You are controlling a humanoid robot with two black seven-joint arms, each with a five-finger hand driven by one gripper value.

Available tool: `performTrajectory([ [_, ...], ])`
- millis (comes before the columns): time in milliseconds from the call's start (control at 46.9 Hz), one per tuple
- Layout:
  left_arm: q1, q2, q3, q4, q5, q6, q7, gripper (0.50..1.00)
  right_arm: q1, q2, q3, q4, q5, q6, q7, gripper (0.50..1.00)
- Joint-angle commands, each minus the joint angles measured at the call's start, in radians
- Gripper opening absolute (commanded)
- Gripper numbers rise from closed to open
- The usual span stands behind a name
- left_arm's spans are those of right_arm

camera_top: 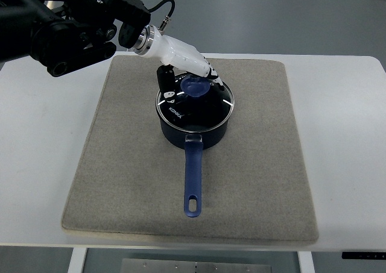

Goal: Open pot lid and place left with left hand
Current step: 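Close the left hand fingers around the blue lid knob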

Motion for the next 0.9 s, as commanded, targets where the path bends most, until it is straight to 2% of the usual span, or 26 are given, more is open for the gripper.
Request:
performTrajectory([
  [0, -0.001, 0.002, 0.0, 0.0, 0.002, 0.002, 0.0, 0.973, 0.0, 0.0, 0.0, 0.0, 0.001, 0.0, 0.0, 0.915],
  [619, -0.009, 0.002, -0.023, 0.009, -0.006, 0.017, 0.0, 0.981, 0.0, 0.0, 0.0, 0.0, 0.001, 0.0, 0.0, 0.915],
  [875, -0.024, 0.0, -0.022, 0.026, 0.0, -0.033, 0.0, 0.984, 0.0, 0.0, 0.0, 0.0, 0.001, 0.0, 0.0, 0.915],
])
